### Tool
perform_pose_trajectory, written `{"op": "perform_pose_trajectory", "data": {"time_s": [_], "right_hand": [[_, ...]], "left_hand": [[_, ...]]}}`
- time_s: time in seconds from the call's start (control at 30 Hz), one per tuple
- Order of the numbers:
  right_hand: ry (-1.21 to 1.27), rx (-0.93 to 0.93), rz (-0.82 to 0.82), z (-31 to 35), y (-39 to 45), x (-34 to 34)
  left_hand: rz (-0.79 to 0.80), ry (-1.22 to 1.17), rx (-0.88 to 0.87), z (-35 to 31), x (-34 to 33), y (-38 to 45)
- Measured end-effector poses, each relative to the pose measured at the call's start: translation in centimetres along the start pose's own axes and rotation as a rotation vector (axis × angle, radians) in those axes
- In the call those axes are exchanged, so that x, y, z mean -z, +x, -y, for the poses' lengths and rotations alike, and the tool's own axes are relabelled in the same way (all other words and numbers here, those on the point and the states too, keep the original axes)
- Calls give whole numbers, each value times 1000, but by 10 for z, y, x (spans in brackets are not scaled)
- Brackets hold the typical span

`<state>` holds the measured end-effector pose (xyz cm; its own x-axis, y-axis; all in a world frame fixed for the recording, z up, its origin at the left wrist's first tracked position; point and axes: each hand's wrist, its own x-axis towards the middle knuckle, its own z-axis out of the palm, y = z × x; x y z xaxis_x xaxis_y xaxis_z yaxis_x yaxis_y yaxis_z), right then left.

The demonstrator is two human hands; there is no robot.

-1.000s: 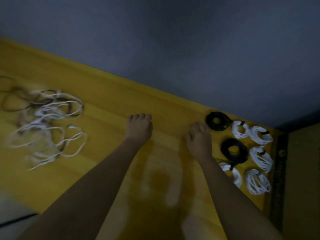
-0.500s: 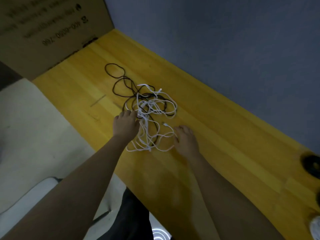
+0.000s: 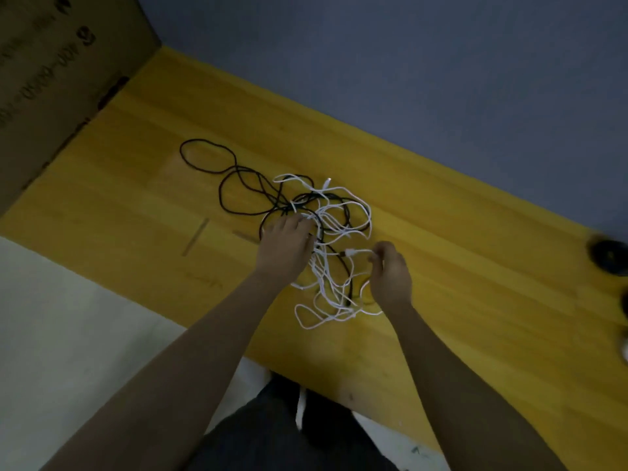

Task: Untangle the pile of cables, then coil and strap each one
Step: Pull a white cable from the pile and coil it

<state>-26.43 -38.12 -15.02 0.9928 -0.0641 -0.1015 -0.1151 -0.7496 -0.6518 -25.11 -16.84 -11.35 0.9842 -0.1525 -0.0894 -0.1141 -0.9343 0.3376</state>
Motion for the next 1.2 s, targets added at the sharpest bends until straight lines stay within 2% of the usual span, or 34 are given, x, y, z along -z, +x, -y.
{"op": "perform_pose_trajectory", "data": {"time_s": [0.1,0.2,0.3,0.37,0.53,0.63,0.73,0.8,0.9,0.97,1.1,1.2], "right_hand": [[131,150,-60,25,-8,15],[236,240,-124,49,-8,31],[336,265,-173,70,-5,39],[357,260,-124,78,-4,35],[245,136,65,85,-19,4],[147,99,19,97,-31,-17],[-60,110,-29,109,-32,-31],[-147,4,-34,115,-33,-36],[-210,-74,-193,131,-33,-43],[-219,-28,-327,148,-30,-52],[-17,42,-571,161,-24,-74],[-70,103,-639,139,-16,-92]], "left_hand": [[100,-173,-221,-24,11,13],[243,-411,-287,-43,30,18],[136,-523,-261,-48,53,19],[42,-556,-236,-42,66,16],[-39,-756,-149,-15,101,12],[-43,-820,-168,11,119,15],[-56,-1005,-78,49,130,15],[-92,-1076,-21,79,135,14],[-90,-1099,-2,109,135,12],[-50,-1116,-8,111,128,10],[46,-1124,-92,103,99,13],[70,-1154,-179,98,69,24]]}}
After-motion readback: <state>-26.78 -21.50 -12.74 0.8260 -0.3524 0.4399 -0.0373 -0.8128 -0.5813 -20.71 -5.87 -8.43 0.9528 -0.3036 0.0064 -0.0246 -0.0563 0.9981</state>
